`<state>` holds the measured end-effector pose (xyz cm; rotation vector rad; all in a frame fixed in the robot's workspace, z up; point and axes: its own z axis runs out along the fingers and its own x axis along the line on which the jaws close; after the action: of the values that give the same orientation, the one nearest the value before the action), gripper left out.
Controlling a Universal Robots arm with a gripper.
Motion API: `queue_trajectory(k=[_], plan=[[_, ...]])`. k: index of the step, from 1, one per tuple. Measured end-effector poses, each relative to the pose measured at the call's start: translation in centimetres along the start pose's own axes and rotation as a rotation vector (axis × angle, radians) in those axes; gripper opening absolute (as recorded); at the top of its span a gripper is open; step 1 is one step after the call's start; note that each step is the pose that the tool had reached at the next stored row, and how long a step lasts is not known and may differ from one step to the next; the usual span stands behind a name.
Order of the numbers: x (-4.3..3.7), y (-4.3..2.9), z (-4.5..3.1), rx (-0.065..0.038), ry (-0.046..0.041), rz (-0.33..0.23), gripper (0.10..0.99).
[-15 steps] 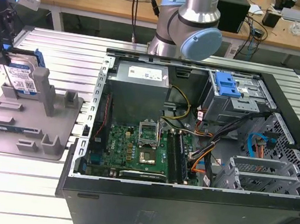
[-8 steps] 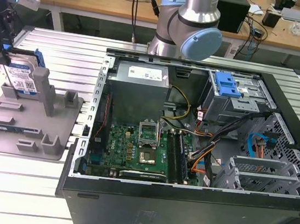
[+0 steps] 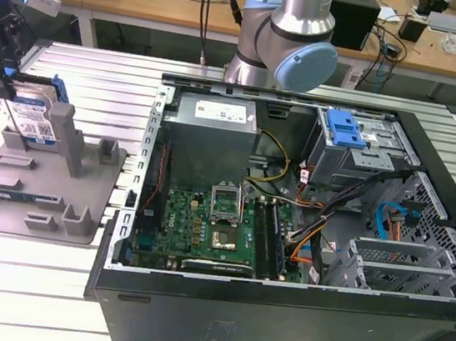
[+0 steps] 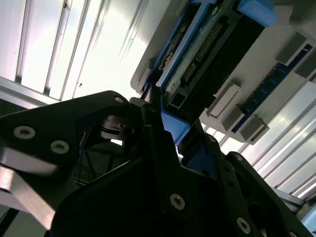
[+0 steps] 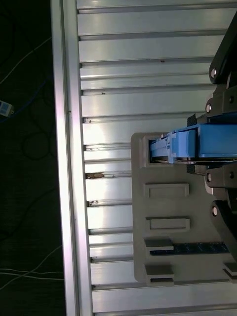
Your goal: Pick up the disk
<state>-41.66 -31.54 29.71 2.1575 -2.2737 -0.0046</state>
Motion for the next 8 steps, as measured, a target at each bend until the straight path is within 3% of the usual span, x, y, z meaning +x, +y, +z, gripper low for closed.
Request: queue_trajectory(k=[8], plan=[[0.21, 0.00, -0.02, 0.000, -0.0028, 0.000, 0.369]])
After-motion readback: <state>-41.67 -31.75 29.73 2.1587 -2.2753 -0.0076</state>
